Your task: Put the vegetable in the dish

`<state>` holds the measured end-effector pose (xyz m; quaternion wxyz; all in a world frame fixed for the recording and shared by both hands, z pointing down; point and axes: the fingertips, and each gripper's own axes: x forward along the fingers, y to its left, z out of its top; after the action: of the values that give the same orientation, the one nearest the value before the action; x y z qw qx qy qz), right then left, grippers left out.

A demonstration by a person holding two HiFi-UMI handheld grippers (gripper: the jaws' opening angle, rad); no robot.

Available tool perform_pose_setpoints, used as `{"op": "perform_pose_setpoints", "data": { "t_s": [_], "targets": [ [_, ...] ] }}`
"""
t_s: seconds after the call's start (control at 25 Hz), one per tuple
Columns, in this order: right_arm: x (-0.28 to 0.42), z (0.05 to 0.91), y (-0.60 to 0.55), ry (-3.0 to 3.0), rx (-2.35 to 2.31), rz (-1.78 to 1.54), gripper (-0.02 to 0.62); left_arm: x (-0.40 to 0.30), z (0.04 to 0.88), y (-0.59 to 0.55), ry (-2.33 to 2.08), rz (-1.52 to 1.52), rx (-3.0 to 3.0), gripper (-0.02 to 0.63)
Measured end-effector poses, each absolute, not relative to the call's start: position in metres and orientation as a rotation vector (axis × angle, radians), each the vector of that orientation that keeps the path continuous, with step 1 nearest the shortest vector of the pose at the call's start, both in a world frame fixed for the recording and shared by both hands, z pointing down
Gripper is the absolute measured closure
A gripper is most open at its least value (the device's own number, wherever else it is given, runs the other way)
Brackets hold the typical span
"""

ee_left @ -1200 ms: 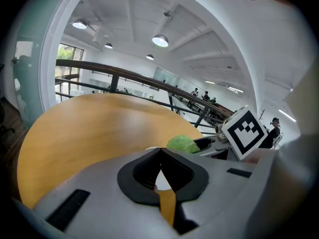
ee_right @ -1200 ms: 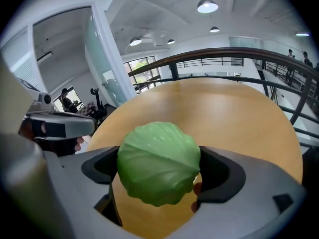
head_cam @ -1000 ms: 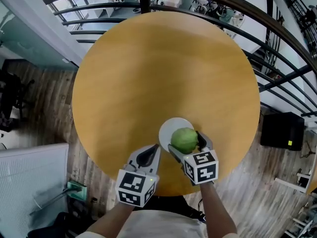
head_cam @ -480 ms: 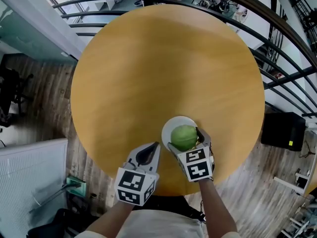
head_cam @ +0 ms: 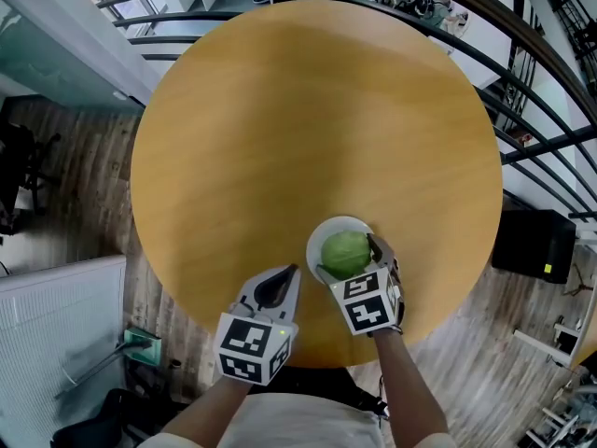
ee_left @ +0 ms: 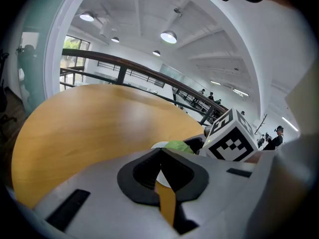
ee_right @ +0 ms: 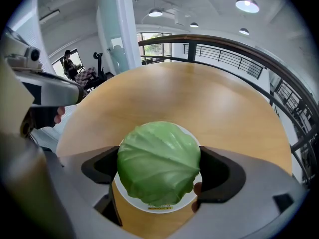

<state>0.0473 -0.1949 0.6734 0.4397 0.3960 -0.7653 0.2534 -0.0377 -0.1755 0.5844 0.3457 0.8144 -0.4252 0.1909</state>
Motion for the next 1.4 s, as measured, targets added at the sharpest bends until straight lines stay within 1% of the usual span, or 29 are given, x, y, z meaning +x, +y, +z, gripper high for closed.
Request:
{"op": "perform_pose_setpoints", "data": {
  "t_s": [1.4],
  "targets": [
    [0.044,0.689,-0.196,-1.899,0.925,0.665,0.117,-0.046,0.596,-0.182,-1.123,0.494,2.066,0.584]
  ]
}}
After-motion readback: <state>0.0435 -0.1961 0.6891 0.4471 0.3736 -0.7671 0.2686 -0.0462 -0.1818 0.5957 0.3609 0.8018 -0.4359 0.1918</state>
